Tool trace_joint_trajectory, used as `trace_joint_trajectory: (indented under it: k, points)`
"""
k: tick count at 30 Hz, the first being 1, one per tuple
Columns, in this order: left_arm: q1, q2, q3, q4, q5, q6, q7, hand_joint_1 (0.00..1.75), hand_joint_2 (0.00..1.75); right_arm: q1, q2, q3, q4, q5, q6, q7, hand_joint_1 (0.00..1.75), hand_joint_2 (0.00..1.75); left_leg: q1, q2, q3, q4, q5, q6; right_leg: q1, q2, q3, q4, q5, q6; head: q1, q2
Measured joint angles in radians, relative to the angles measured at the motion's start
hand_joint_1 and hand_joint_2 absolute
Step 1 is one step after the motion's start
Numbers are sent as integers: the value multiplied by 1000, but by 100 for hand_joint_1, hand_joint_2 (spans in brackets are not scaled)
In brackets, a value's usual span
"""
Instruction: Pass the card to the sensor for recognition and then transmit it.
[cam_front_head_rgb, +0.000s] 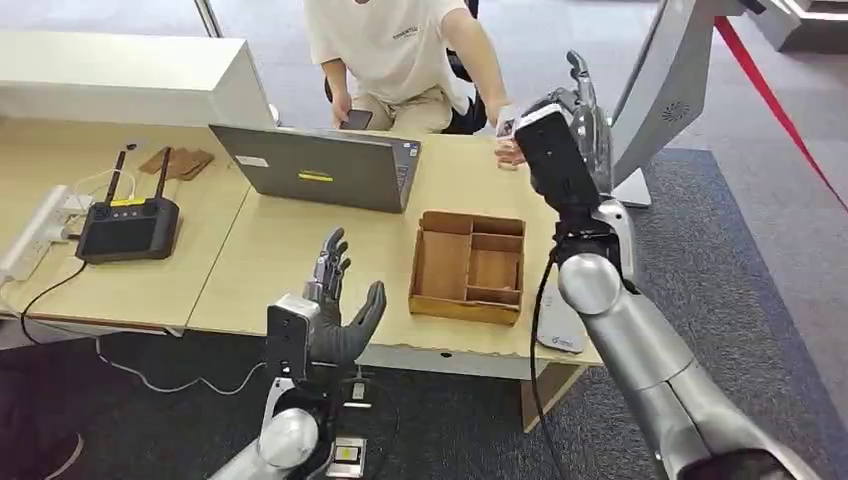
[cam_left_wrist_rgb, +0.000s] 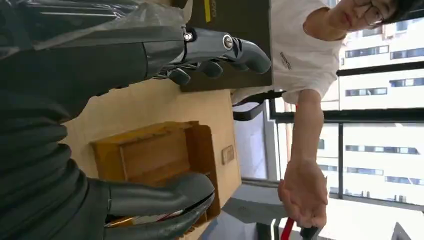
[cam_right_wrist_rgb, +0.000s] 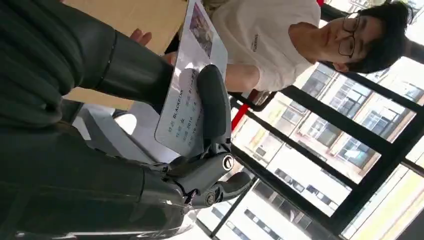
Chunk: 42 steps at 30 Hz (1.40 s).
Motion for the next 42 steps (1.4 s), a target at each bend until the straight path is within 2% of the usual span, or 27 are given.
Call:
trace_joint_trajectory:
  k: [8, 13, 18, 29, 30, 31, 37, 42]
  points:
    - [-76, -23, -69, 84, 102, 0, -48, 0, 175, -159, 98, 103, 322, 166, 69, 116, 175, 175, 0, -1, -2, 0, 0, 0, 0, -1, -2, 0, 0, 0, 0, 0]
    - [-105, -25, -104, 123, 137, 0, -57, 0, 175, -191, 123, 157, 464, 215, 85, 177, 175, 175, 0, 0, -2, 0, 0, 0, 0, -1, -3, 0, 0, 0, 0, 0]
    - [-118, -24, -123, 151, 150, 0, -62, 0, 175, -207, 129, 184, 548, 226, 97, 196, 175, 175, 0, 0, -3, 1, 0, 0, 0, -1, -4, 0, 0, 0, 0, 0]
    - [-125, -24, -136, 174, 156, 0, -64, 0, 175, -215, 124, 205, 618, 240, 100, 220, 175, 175, 0, 0, -7, 1, -1, 0, 0, -1, -8, 0, 0, 0, 0, 0]
    - [-126, -24, -137, 175, 159, 0, -64, 0, 175, -215, 123, 206, 621, 241, 100, 223, 80, 175, 0, 0, -7, 1, -1, 0, 0, -1, -8, 0, 0, 0, 0, 0]
    - [-128, -24, -137, 176, 161, 0, -65, 0, 175, -215, 121, 207, 624, 242, 99, 224, 0, 175, 0, 0, -7, 1, -1, 0, 0, -1, -8, 0, 0, 0, 0, 0]
    - [-129, -24, -143, 182, 162, 0, -66, 0, 175, -215, 114, 212, 636, 245, 69, 209, 0, 175, 0, 0, -7, 1, -1, 0, 0, -1, -8, 0, 0, 0, 0, 0]
    - [-125, -23, -143, 183, 121, 0, -61, 0, 175, -211, 114, 192, 634, 154, 4, 107, 0, 175, 0, 0, -7, 1, 0, 0, 0, 0, -8, 0, 1, 0, 0, 0]
